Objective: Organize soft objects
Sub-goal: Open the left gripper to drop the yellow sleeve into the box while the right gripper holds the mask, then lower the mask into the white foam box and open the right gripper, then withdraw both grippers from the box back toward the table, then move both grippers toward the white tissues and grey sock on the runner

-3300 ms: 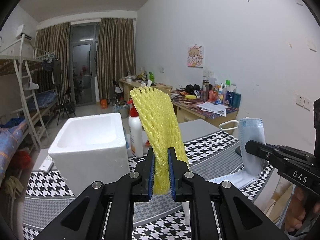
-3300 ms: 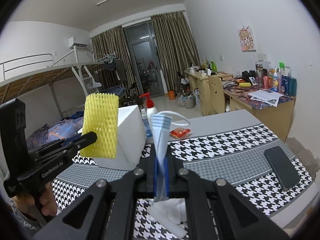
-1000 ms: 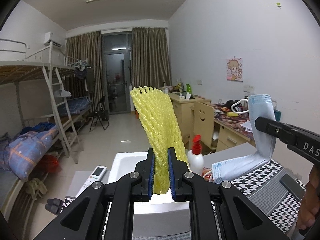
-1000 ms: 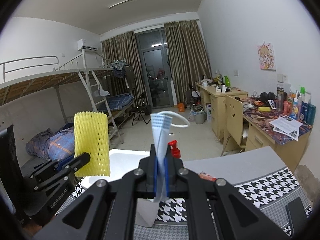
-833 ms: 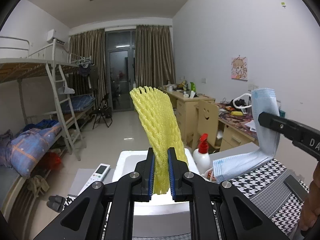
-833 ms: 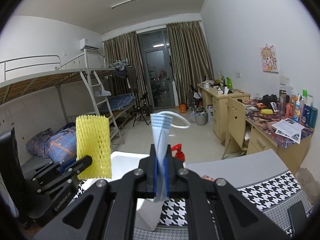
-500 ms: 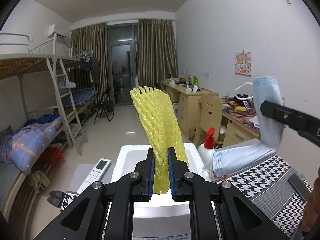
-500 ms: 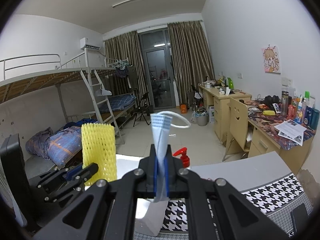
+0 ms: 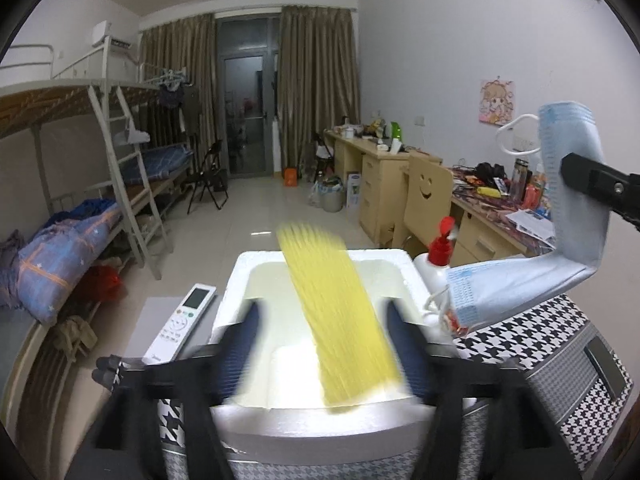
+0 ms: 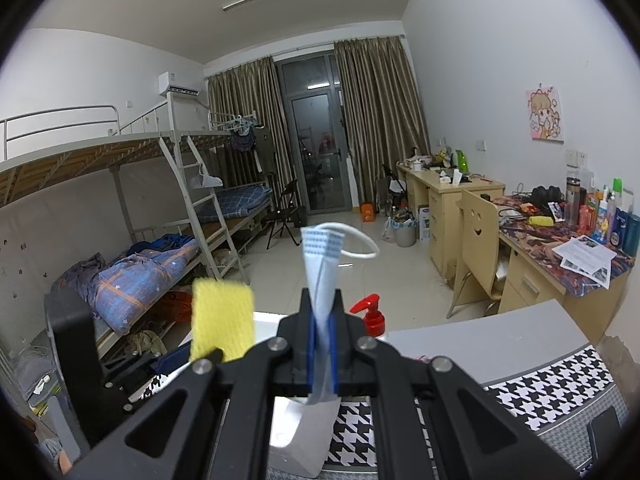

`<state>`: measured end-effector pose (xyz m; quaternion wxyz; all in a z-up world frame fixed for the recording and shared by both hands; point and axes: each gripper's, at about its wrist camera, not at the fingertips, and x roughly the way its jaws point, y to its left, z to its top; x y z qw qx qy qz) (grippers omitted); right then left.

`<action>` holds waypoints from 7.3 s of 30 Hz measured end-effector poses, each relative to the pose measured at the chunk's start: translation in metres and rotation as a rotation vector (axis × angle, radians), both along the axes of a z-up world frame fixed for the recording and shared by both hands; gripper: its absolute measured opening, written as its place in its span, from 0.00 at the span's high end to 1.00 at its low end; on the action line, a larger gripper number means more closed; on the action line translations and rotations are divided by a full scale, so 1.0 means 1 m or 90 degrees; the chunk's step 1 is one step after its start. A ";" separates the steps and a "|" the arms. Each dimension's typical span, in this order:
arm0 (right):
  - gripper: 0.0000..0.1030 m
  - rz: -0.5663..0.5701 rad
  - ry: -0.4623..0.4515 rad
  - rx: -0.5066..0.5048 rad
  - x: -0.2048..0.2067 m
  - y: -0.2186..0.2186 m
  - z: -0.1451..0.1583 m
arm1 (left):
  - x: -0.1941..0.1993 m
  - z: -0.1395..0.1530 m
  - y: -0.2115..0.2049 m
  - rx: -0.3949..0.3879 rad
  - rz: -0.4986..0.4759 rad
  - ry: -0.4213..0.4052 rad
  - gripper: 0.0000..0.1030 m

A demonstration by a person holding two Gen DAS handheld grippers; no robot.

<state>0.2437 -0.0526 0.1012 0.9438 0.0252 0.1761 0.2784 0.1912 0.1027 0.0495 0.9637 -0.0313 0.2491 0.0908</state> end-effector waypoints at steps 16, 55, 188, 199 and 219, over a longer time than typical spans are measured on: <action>0.92 0.004 -0.007 -0.007 0.007 0.010 0.002 | -0.022 0.009 0.023 0.011 0.056 -0.047 0.04; 0.91 0.090 0.096 -0.110 0.031 0.089 -0.048 | -0.054 0.002 0.060 0.004 0.117 -0.058 0.04; 0.01 -0.098 0.027 -0.051 -0.109 -0.131 -0.100 | -0.137 -0.038 -0.103 -0.037 -0.140 -0.082 0.01; 0.01 -0.122 0.026 -0.069 -0.109 -0.143 -0.107 | -0.127 -0.051 -0.121 -0.034 -0.171 -0.056 0.01; 0.01 -0.134 0.088 -0.081 -0.100 -0.169 -0.140 | -0.110 -0.077 -0.148 -0.035 -0.206 -0.006 0.01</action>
